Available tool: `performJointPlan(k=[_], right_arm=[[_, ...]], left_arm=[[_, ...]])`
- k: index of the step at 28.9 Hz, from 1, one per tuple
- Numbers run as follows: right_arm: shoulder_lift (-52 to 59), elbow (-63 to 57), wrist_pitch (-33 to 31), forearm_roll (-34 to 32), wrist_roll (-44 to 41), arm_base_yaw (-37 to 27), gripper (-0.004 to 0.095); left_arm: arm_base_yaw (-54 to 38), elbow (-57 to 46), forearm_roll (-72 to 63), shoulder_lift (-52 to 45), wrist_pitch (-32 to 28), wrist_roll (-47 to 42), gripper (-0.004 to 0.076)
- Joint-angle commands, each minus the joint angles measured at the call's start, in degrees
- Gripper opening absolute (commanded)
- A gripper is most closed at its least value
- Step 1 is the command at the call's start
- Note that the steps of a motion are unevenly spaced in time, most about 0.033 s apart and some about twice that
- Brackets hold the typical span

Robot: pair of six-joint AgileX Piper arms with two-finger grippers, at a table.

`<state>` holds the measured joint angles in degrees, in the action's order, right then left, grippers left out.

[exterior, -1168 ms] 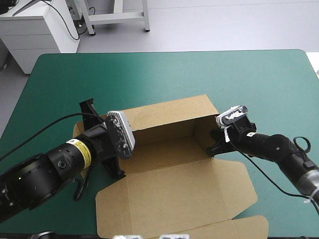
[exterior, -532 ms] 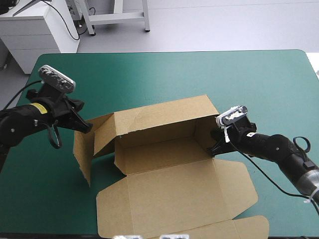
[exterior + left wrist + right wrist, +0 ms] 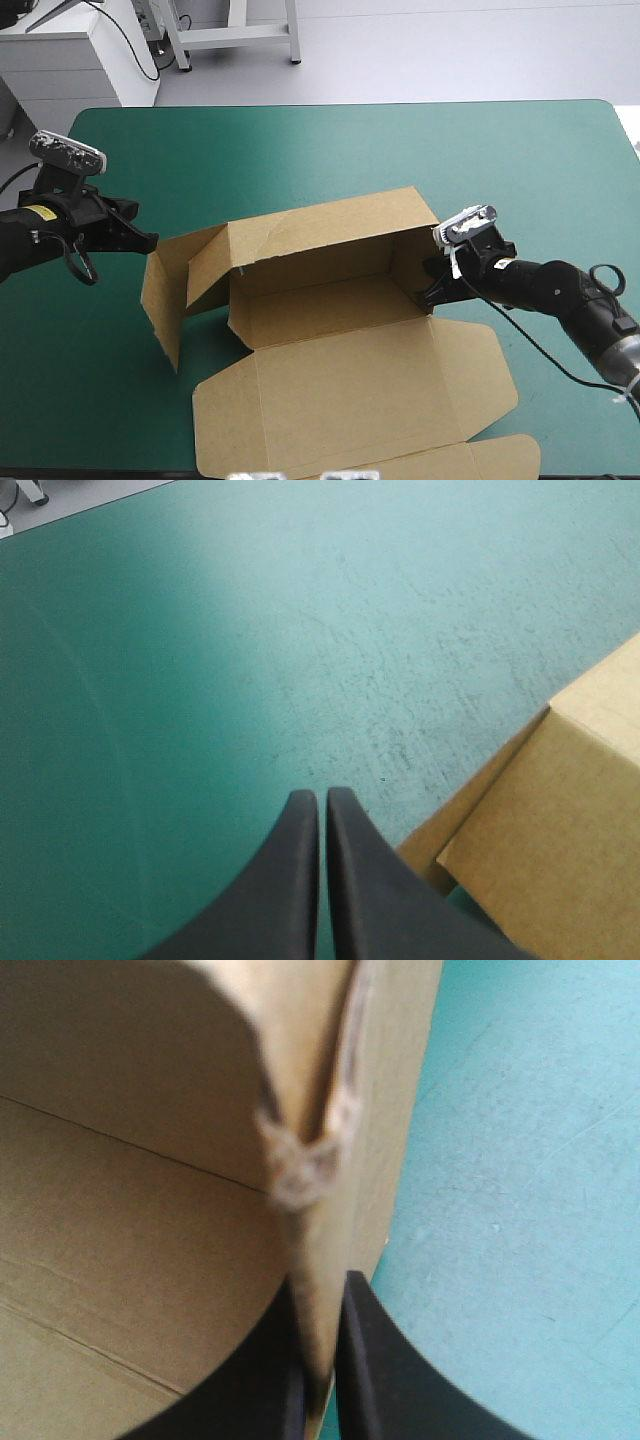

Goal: Fold the box

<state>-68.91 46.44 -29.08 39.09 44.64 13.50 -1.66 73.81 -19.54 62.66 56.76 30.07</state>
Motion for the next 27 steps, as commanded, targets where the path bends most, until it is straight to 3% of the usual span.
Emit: performJointPlan(k=[1,6,12,18,27], right_arm=[[1.5,6.9,-5.9,-9.7,-12.2,0.1,-0.0016],[1.5,13.8,-15.1,-20.6,-23.8,0.1,-0.0016],[0.5,18.2,-23.8,-24.0,-30.9,0.1,-0.0016],[-2.8,18.2,-28.5,-28.2,-33.6,0.1,-0.0016],[-10.2,19.1,-29.0,-28.3,-34.3,0.1,-0.0016]], left_arm=[[-0.1,1.8,-1.8,-0.9,-3.2,0.1,0.0009],[-0.1,1.8,-1.8,-0.9,-2.7,0.1,0.0009],[-0.1,1.8,-1.7,-0.9,-2.8,0.1,0.0009],[-0.1,1.8,-1.5,-0.9,-3.1,0.1,0.0009],[-0.1,1.8,-1.5,-0.8,-3.2,0.1,0.0009]])
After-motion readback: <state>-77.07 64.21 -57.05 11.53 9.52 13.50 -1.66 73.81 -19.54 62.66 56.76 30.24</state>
